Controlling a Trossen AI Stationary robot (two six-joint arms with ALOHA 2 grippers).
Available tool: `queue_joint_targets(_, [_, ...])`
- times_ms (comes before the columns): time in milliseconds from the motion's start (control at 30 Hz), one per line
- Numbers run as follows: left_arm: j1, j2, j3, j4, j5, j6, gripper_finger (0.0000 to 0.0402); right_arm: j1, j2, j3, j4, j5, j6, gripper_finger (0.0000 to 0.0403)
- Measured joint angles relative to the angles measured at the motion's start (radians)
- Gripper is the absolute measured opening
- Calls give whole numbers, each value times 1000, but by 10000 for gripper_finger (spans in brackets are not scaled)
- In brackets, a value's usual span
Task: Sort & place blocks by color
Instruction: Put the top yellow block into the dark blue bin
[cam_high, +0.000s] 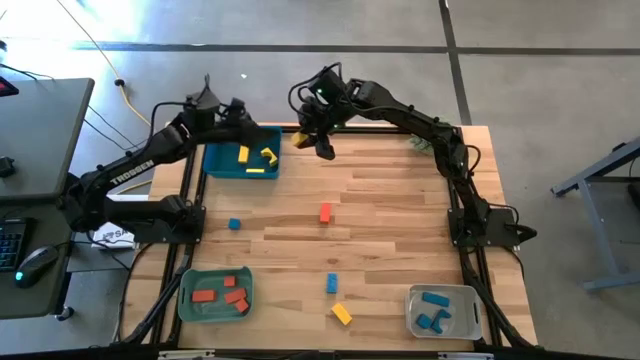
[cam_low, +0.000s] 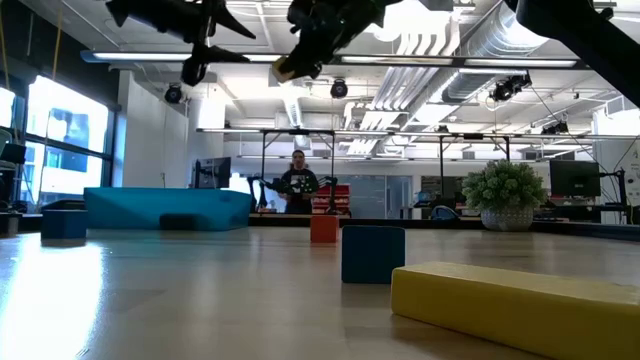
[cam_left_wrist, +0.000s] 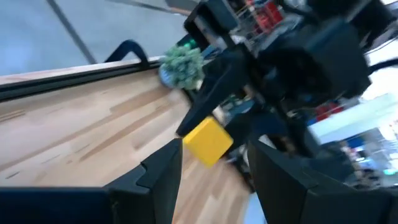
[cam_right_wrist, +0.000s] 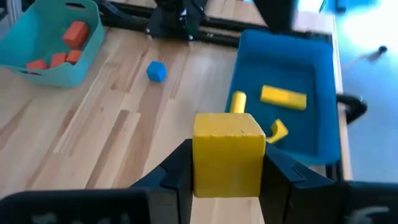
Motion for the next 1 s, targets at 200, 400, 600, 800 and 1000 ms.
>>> queue_joint_targets(200, [55,0,0,70,107,-81,172,-4,0,0,62,-25,-47,106])
queue_joint_targets(400, [98,0,0,71,114,-102,176,-13,0,0,119,-65,-61,106])
queue_joint_targets(600, [146,24,0,83,160,-181,196,-32,0,0,214,-156,-60,106])
queue_joint_targets(800, [176,77,0,153,305,-296,200,-45,0,0,297,-169,-52,106])
queue_joint_targets(1000, [173,134,0,279,343,-351,201,-45,0,0,326,-168,-53,106])
